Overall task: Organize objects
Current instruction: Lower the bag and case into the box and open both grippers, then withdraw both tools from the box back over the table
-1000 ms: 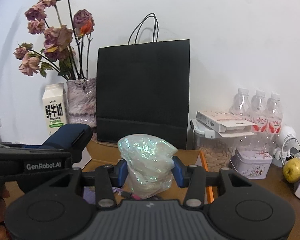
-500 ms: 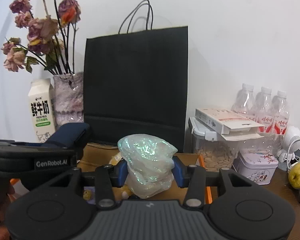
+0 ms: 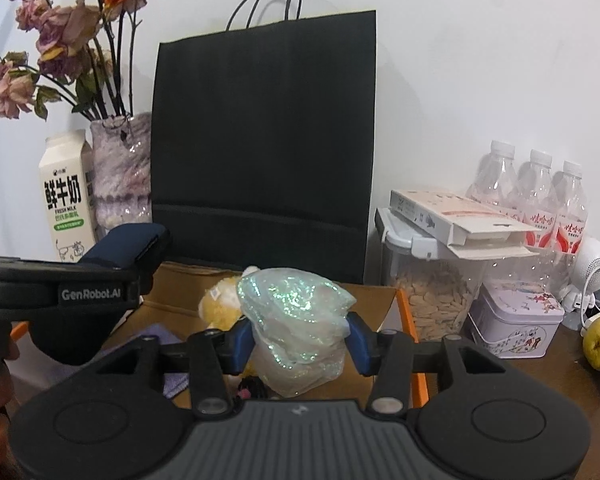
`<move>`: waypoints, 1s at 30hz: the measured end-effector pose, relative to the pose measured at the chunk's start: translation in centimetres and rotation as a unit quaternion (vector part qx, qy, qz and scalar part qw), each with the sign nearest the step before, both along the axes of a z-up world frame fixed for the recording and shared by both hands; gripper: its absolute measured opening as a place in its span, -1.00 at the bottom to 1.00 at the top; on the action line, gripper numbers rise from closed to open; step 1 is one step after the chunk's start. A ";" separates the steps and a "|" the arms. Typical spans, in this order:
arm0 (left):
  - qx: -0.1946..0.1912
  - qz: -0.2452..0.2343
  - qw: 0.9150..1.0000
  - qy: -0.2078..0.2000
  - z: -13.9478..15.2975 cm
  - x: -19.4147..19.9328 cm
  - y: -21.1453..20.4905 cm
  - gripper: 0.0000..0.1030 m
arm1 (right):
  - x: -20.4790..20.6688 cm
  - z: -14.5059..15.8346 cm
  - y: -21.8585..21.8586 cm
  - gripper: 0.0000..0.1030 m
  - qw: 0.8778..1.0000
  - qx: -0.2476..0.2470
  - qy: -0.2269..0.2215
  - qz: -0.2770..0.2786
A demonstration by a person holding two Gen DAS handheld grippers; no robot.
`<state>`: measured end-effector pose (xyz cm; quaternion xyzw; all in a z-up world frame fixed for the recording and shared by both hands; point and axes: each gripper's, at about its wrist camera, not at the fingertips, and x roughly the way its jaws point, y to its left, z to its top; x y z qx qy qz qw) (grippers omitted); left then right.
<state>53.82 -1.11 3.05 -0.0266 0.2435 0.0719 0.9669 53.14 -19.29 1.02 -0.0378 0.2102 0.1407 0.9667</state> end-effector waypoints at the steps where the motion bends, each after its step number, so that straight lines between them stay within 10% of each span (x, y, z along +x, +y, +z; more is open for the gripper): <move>1: 0.002 0.005 1.000 -0.001 -0.1 0.0 0.0 0.43 | 0.1 -0.1 0.0 0.13 1.000 -0.001 0.004 0.000; 3: 0.010 0.022 1.000 -0.018 -0.1 -0.3 0.1 0.97 | 0.2 -0.2 -0.1 0.94 1.000 0.004 0.008 -0.002; 4: 0.014 0.032 0.999 -0.035 0.0 -0.7 0.2 1.00 | 0.3 -0.3 -0.2 1.00 1.000 0.006 0.010 -0.003; 30: 0.012 0.033 0.998 -0.043 0.9 -3.0 0.6 1.00 | -1.6 0.4 -0.2 1.00 1.000 0.009 0.002 -0.002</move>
